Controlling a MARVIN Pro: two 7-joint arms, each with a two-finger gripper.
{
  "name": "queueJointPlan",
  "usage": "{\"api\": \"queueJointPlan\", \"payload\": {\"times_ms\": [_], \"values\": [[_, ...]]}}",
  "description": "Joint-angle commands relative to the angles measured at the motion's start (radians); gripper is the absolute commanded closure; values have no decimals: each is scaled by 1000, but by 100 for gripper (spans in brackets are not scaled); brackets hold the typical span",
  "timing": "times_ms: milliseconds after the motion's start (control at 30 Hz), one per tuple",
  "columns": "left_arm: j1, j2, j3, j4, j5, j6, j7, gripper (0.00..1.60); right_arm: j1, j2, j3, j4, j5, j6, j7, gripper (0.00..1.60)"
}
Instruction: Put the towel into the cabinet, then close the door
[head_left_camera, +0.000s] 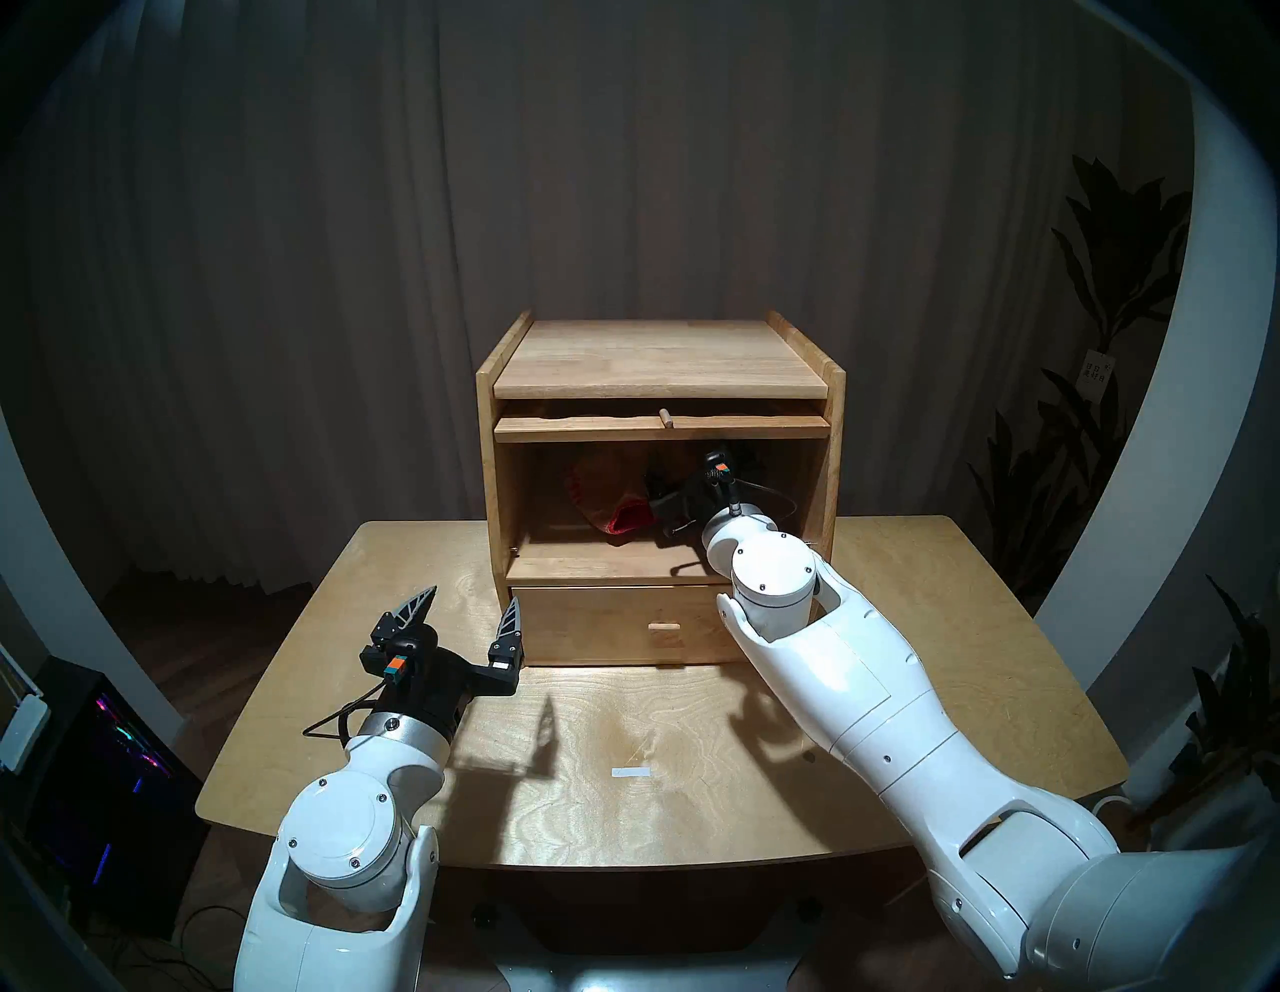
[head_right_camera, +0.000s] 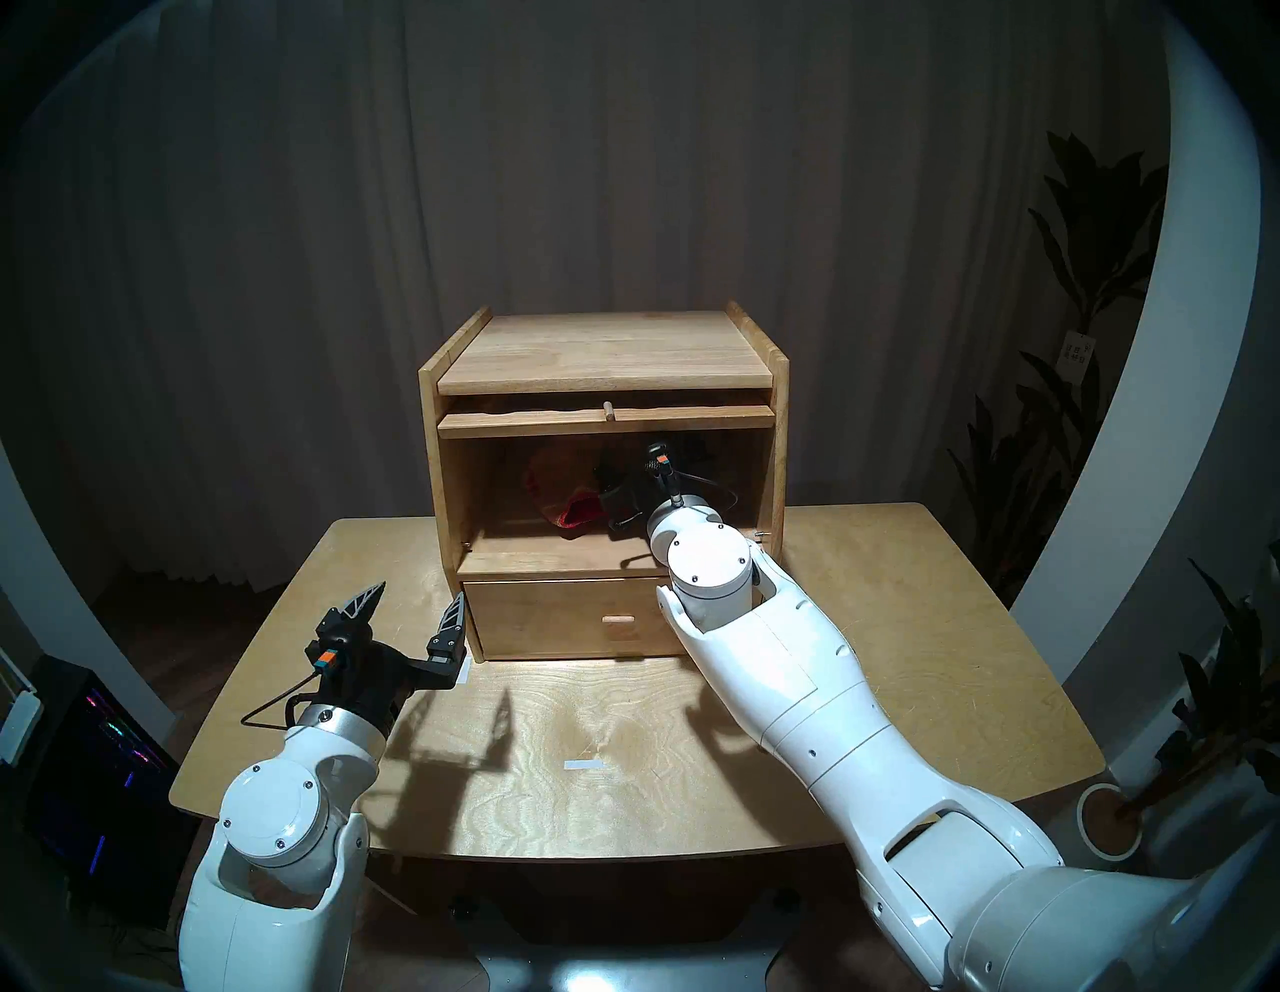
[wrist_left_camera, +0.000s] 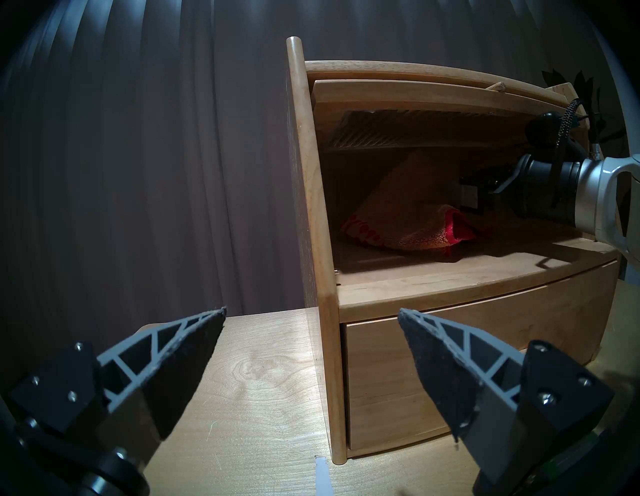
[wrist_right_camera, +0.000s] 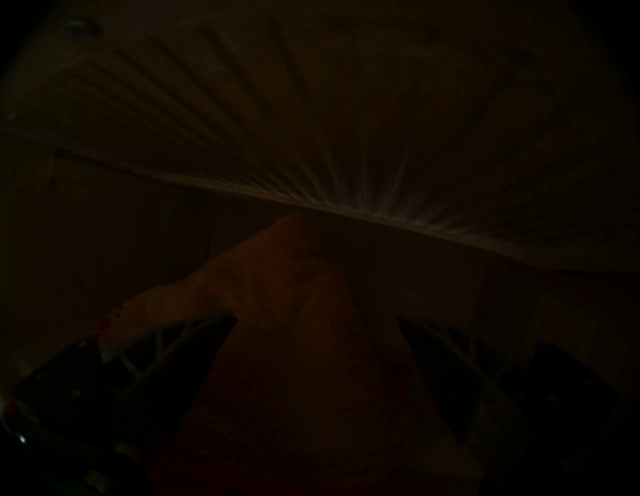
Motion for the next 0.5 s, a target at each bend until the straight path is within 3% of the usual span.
{"api": "queueJointPlan", "payload": {"times_ms": [0, 300, 467], "values": [[-4, 0, -1, -21, 0, -5, 2, 0, -75, 55, 28, -112, 7, -9, -16, 0], [-6, 0, -1, -15, 0, -5, 1, 0, -126, 94, 31, -212, 1, -53, -1, 0], [-7, 0, -1, -10, 0, -4, 0, 0, -193, 99, -7, -290, 13, -57, 17, 0]]}}
